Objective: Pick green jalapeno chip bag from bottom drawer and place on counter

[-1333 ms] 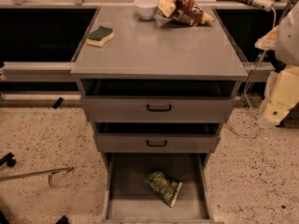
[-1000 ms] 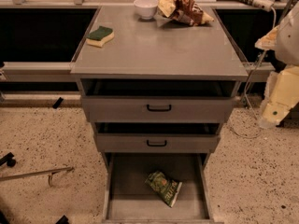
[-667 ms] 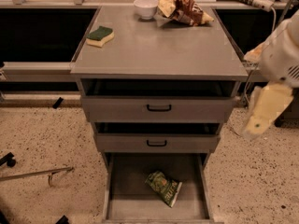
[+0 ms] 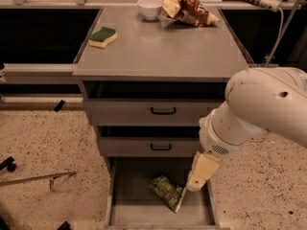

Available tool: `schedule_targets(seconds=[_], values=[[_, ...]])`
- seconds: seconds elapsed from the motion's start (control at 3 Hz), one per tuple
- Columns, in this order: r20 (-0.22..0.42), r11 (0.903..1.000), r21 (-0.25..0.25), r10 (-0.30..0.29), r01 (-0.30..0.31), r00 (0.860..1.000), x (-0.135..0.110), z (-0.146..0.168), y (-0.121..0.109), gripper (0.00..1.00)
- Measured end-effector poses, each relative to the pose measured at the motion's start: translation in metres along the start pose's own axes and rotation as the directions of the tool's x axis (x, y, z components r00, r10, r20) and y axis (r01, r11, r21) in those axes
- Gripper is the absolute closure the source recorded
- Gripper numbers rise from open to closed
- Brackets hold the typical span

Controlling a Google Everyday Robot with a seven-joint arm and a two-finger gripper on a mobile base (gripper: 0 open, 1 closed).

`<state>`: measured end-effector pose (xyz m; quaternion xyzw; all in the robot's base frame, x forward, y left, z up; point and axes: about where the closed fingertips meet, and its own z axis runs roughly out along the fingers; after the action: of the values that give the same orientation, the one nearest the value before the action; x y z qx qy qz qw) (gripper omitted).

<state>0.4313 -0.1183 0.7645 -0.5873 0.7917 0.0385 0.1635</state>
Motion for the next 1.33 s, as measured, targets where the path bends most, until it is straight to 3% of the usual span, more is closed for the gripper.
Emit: schedule_targets(seconds=[0.33, 0.67, 1.0, 1.33], values=[[0.000, 1.0000, 0.000, 0.000, 0.000, 1.000, 0.000, 0.000, 0.000, 0.00], [0.034, 0.9994, 0.027, 0.021, -0.021, 0.999, 0.000, 0.025, -0.013, 0.00], [0.109, 0.9937, 0.018, 0.108, -0.110, 0.988, 0.021, 0.096, -0.034, 0.00], [0.216, 0.9818, 0.023, 0.179, -0.188, 0.960, 0.023, 0.167, -0.069, 0.00]])
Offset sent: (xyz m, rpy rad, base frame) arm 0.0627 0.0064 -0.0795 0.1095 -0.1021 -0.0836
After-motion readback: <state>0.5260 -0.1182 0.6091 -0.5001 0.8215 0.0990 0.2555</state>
